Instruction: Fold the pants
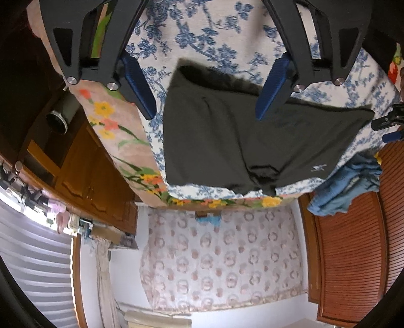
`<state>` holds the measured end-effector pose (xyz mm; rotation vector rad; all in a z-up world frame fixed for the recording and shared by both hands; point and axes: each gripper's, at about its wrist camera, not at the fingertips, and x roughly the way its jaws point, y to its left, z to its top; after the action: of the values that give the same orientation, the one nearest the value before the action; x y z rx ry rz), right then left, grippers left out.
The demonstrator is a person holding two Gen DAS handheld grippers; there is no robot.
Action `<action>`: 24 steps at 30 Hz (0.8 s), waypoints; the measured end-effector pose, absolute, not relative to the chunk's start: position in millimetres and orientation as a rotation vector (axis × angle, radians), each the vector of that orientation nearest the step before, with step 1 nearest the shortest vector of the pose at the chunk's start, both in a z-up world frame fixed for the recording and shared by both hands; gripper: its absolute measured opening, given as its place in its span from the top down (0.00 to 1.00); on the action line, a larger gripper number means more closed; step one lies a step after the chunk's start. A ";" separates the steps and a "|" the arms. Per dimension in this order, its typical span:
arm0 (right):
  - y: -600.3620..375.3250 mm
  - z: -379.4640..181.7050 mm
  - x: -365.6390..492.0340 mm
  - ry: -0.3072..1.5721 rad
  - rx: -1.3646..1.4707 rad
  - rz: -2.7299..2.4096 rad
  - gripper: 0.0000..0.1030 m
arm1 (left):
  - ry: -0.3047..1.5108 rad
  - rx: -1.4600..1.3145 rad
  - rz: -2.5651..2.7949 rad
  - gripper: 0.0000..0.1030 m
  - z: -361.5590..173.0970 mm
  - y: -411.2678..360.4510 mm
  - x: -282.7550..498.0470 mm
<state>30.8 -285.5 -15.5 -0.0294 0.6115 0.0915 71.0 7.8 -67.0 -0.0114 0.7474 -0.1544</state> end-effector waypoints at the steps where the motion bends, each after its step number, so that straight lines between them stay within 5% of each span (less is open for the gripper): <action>1: -287.1 -17.7 31.8 0.619 -0.034 0.090 0.23 | 0.755 -0.016 -0.161 0.00 -67.9 8.1 70.4; 7: -298.6 -33.6 41.4 0.697 -0.029 0.097 0.37 | 0.800 -0.017 -0.180 0.18 -78.6 10.7 73.6; 12: -303.3 -37.6 41.9 0.720 -0.028 0.105 0.45 | 0.841 -0.034 -0.199 0.47 -86.9 12.3 72.7; 24: -308.2 -50.0 46.5 0.790 -0.034 0.125 0.61 | 0.836 -0.019 -0.211 0.53 -86.7 6.9 64.9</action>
<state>46.5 -308.2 -50.0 -0.0342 0.7901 0.1250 64.9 6.9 -86.7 -0.0190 0.8358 -0.2115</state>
